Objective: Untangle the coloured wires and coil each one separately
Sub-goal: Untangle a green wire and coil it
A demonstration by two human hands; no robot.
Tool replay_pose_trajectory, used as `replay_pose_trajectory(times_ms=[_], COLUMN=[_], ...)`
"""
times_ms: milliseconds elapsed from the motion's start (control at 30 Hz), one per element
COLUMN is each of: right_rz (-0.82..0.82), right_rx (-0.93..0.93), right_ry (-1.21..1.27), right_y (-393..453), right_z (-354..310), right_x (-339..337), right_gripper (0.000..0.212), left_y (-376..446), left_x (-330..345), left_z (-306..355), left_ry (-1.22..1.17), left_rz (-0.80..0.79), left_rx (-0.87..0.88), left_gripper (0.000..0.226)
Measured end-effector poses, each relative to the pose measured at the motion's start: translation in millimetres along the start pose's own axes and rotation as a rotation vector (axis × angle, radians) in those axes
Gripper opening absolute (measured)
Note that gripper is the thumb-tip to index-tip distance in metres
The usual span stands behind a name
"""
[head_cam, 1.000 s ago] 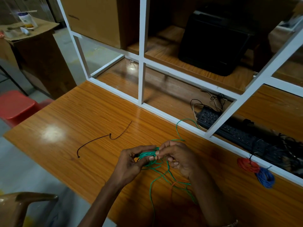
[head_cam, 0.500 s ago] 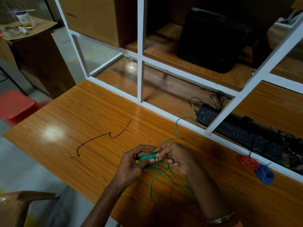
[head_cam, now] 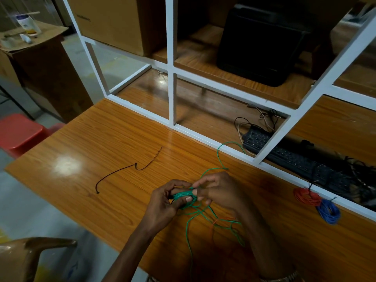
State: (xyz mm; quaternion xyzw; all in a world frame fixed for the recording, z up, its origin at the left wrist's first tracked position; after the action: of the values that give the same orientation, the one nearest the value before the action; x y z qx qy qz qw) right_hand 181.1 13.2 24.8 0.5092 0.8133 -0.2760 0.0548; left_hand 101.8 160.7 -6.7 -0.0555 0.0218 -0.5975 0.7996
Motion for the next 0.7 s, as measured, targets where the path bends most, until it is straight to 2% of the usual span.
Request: replay_pose_trajectory(times_ms=[167, 300, 533, 700], right_rz=[0.021, -0.045, -0.246, -0.322], right_rx=[-0.217, -0.308, -0.245, -0.176], right_ry=[-0.143, -0.167, -0.164, -0.116], right_y=[5.5, 6.8, 6.4, 6.2], right_z=[-20.7, -41.1, -48.7, -35.5], right_x=[-11.9, -16.2, -12.6, -14.7], right_gripper=[0.016, 0.014, 0.013, 0.015], left_y=[4.2, 6.0, 1.1, -6.9], left_x=[-1.2, -3.4, -1.7, 5.5], left_z=[9.4, 20.4, 33.7, 29.2], left_ry=[-0.037, -0.057, 0.004, -0.029], left_rz=[0.009, 0.008, -0.017, -0.037], left_rx=[-0.018, 0.001, 0.06, 0.016], left_gripper=[0.029, 0.028, 0.028, 0.029])
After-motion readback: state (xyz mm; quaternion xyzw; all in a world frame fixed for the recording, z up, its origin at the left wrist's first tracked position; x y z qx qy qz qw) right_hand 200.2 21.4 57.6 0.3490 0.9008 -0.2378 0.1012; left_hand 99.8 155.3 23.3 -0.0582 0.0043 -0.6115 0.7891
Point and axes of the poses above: each hand's wrist, its own y-axis towards the middle knuckle, its own x-axis out of the palm, z = x × y, the point moved 8 cm from there along y, towards the middle knuckle, and after that the axes turned 7 degrees about z, right-handed, at the moved point
